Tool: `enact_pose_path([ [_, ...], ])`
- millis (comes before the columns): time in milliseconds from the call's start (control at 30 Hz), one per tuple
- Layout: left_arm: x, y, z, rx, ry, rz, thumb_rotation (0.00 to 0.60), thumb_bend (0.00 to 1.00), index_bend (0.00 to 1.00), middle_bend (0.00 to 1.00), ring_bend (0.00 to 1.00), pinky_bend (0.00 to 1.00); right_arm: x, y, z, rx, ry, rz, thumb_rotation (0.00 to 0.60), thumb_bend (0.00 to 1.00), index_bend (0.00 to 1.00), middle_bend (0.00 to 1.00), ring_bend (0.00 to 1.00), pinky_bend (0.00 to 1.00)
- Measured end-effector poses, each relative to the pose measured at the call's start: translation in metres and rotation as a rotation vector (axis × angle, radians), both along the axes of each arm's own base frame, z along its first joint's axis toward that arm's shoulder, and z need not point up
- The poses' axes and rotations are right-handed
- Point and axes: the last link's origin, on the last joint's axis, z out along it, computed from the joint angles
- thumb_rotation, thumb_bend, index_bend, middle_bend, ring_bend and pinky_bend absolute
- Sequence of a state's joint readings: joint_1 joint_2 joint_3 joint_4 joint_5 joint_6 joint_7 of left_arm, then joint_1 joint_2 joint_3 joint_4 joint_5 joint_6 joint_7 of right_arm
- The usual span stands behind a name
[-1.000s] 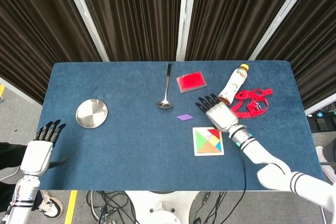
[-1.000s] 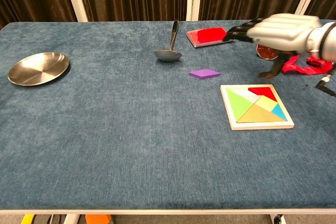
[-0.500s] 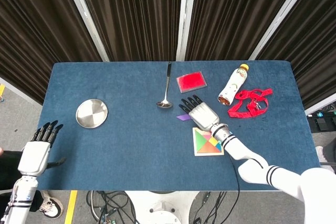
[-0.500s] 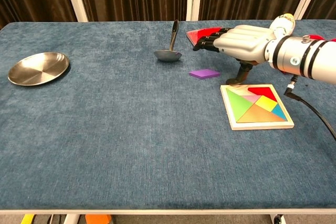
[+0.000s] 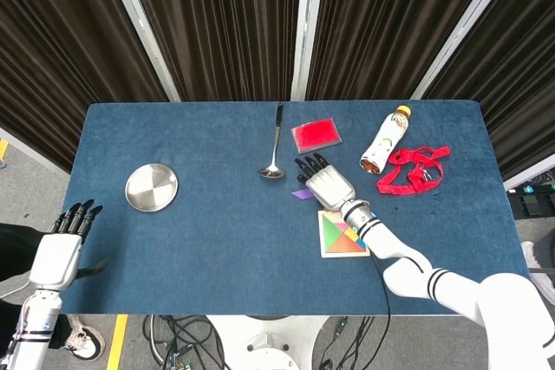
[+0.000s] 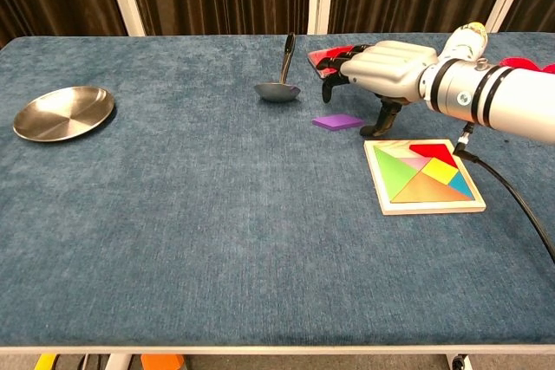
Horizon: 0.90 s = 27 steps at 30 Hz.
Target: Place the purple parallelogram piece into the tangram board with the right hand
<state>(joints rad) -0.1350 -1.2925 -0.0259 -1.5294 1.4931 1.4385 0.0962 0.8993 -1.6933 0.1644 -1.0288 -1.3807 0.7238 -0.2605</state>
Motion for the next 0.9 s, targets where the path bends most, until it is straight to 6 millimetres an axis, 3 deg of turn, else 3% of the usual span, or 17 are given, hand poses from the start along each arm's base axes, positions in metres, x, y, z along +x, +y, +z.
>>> enact_pose_path([
  [900, -0.0024, 0.0006, -0.0003, 0.002, -0.006, 0.005, 0.600, 0.06, 0.10, 0.04, 0.00, 0.15, 0.0058, -0.0017, -0.0080, 0.003, -0.012, -0.011, 0.600, 0.21, 0.44, 0.00, 0.00, 0.00],
])
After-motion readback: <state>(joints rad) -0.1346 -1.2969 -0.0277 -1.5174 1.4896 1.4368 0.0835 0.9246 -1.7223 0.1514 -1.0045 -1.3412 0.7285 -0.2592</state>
